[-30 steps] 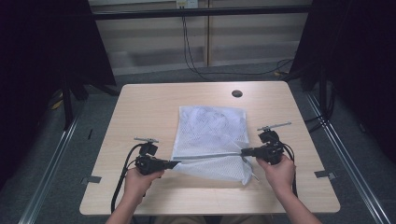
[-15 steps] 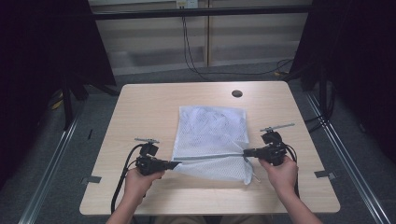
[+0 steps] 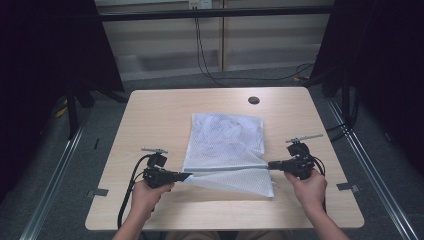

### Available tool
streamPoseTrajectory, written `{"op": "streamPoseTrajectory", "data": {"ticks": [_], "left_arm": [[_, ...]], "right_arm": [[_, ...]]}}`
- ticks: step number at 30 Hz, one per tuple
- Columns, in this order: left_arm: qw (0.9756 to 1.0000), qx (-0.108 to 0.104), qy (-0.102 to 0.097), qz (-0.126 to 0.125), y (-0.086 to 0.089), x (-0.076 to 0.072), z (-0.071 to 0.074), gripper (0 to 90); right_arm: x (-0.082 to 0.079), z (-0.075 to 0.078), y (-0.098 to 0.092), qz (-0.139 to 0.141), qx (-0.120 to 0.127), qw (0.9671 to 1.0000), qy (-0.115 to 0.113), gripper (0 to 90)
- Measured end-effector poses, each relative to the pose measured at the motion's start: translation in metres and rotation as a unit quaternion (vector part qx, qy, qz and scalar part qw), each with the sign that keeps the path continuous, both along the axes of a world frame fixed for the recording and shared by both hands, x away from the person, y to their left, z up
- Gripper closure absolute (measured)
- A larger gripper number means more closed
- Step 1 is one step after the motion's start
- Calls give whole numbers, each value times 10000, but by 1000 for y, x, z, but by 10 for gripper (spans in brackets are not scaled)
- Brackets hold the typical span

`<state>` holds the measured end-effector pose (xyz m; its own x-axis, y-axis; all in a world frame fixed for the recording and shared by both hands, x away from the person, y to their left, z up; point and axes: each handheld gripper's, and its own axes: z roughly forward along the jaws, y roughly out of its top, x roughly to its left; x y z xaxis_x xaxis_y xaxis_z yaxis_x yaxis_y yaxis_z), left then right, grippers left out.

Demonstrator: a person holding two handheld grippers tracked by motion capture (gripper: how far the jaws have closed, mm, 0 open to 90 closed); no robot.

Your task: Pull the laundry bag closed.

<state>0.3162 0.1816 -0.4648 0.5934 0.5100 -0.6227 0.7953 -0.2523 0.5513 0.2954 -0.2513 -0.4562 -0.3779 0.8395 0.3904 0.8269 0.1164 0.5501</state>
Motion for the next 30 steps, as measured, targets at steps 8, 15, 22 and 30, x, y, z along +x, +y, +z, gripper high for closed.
{"op": "streamPoseTrajectory", "data": {"ticks": [8,15,22,30], "left_arm": [[10000,30,-26,-31,-1,-1,0,886],[9999,23,-42,-129,-1,-3,0,881],[9992,202,-192,-302,0,-2,-1,673],[9972,584,-427,-175,-3,-2,2,381]], "right_arm": [[0,0,0,8,0,10000,-20,869],[-1,-1,1,59,-18,10000,-45,868],[-2,-2,-2,40,31,9999,-115,860],[-2,-2,-1,-42,-11,9998,-197,646]]}}
